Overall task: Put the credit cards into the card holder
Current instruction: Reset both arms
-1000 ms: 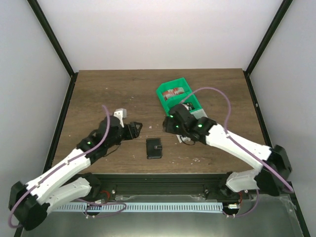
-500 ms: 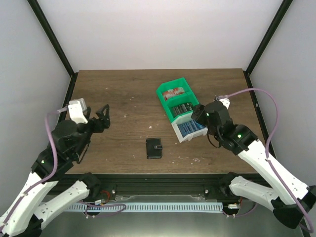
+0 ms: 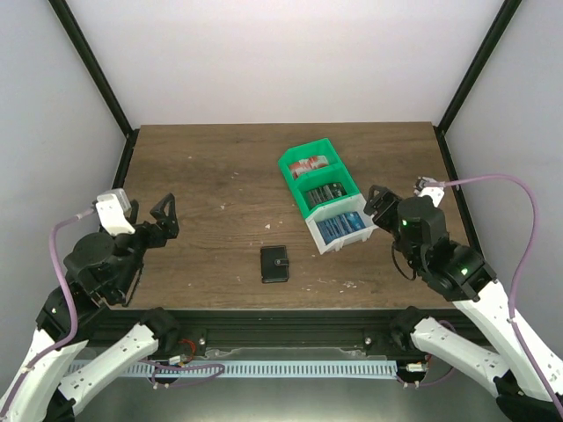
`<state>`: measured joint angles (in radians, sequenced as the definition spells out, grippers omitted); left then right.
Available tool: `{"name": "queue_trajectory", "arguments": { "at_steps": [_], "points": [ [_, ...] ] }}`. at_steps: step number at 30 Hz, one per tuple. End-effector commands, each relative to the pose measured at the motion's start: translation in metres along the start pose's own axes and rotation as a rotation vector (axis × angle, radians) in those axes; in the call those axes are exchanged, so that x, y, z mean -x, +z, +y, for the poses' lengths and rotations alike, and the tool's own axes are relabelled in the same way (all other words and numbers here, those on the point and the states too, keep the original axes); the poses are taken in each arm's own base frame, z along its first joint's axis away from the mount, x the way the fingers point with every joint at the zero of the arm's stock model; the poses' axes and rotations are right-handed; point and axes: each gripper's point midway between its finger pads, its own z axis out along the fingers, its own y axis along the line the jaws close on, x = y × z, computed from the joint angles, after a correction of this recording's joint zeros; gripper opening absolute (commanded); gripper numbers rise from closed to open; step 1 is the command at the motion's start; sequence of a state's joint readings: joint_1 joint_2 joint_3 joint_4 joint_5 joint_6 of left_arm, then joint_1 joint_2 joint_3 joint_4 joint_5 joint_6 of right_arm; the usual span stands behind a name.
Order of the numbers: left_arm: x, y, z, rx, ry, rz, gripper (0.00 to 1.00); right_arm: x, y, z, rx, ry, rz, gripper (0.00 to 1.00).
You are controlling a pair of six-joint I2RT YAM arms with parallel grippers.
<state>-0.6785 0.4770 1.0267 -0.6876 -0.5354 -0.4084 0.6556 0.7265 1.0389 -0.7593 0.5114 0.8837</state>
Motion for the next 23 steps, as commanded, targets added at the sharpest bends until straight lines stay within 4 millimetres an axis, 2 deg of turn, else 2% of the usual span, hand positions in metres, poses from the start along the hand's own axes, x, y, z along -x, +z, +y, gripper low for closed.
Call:
{"name": "queue_trajectory", "arguments": {
  "at_steps": [1, 6, 15, 23],
  "points": [
    [-0.003, -0.002, 0.008, 0.033, 0.011, 0.003, 0.99, 0.017, -0.011, -0.007, -0.033, 0.014, -0.054, 0.88],
    [-0.004, -0.001, 0.008, 0.035, 0.018, 0.008, 1.0, 0.023, -0.02, -0.008, -0.017, 0.028, -0.072, 0.88],
    [-0.001, -0.004, 0.01, 0.036, 0.008, -0.009, 1.0, 0.038, -0.059, -0.005, 0.145, 0.108, -0.11, 0.89],
    [0.005, -0.01, 0.012, 0.032, 0.0, -0.034, 1.0, 0.043, -0.068, -0.002, 0.19, 0.131, -0.126, 0.89]
  ]
}}
